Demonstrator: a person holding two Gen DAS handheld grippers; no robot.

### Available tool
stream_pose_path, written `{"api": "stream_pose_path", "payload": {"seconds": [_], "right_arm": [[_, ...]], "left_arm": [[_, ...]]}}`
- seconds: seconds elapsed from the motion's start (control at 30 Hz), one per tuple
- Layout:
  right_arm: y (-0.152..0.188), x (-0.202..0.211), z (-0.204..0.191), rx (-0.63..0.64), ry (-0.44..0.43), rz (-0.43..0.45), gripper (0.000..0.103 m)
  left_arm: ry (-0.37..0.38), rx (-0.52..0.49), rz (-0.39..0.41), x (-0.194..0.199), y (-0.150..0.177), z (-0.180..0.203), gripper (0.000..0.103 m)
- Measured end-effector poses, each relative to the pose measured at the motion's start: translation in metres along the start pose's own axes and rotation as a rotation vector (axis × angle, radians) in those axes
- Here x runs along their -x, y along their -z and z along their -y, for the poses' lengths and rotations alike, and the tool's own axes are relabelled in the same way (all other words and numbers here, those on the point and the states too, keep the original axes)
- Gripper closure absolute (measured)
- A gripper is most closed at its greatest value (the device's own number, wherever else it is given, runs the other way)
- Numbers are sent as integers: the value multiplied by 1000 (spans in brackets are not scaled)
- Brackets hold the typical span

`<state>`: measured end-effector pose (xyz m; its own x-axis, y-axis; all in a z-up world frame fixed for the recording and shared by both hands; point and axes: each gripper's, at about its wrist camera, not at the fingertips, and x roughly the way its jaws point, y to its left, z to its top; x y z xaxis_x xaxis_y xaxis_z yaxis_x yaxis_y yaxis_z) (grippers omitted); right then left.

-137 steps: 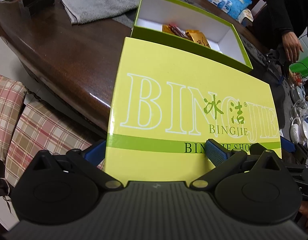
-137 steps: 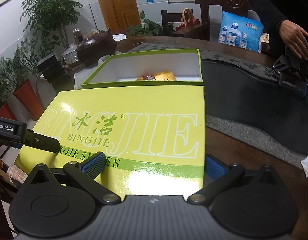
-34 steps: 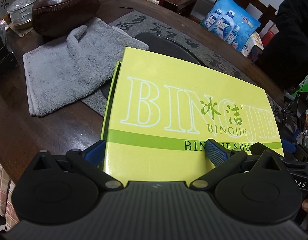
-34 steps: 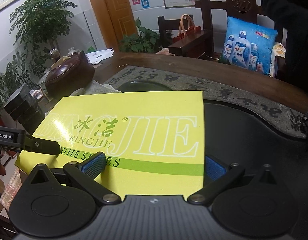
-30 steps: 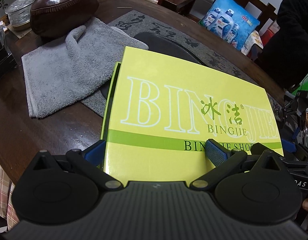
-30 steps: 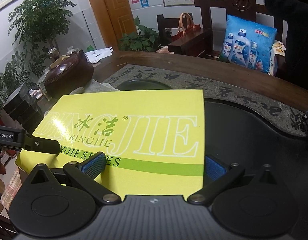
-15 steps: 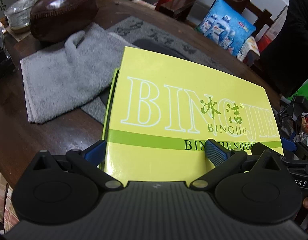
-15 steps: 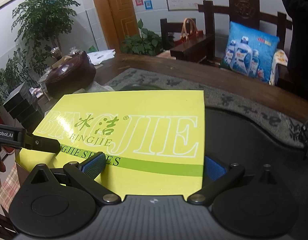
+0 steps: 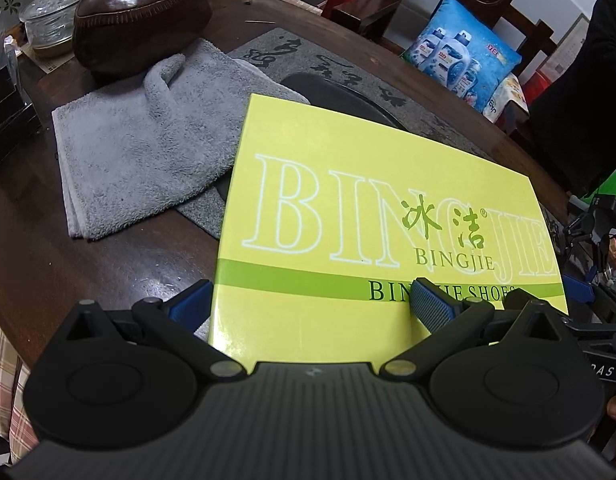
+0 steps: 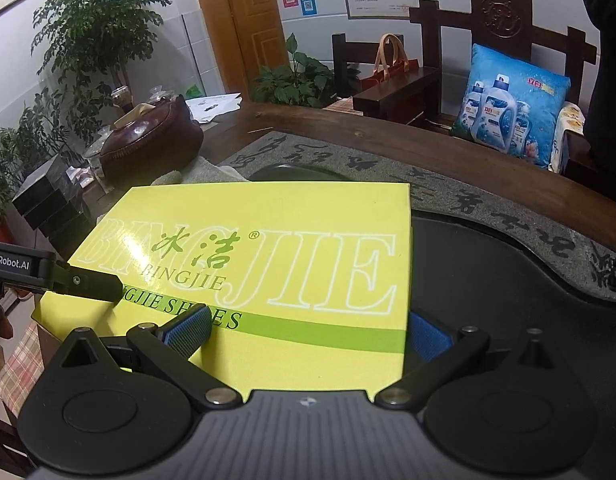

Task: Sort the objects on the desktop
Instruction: 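Press the lid down over the box rim with both grippers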

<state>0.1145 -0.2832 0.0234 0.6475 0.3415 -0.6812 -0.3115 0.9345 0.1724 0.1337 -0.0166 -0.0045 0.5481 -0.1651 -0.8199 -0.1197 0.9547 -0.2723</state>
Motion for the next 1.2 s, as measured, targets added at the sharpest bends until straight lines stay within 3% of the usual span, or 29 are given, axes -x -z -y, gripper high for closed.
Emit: {"api": "stream_pose_path", "payload": {"seconds": [1.2], "right_arm": [[21, -3, 10, -22, -15, -32, 0]], "left_arm": [[-28, -4, -16, -1, 15, 13, 0]]}}
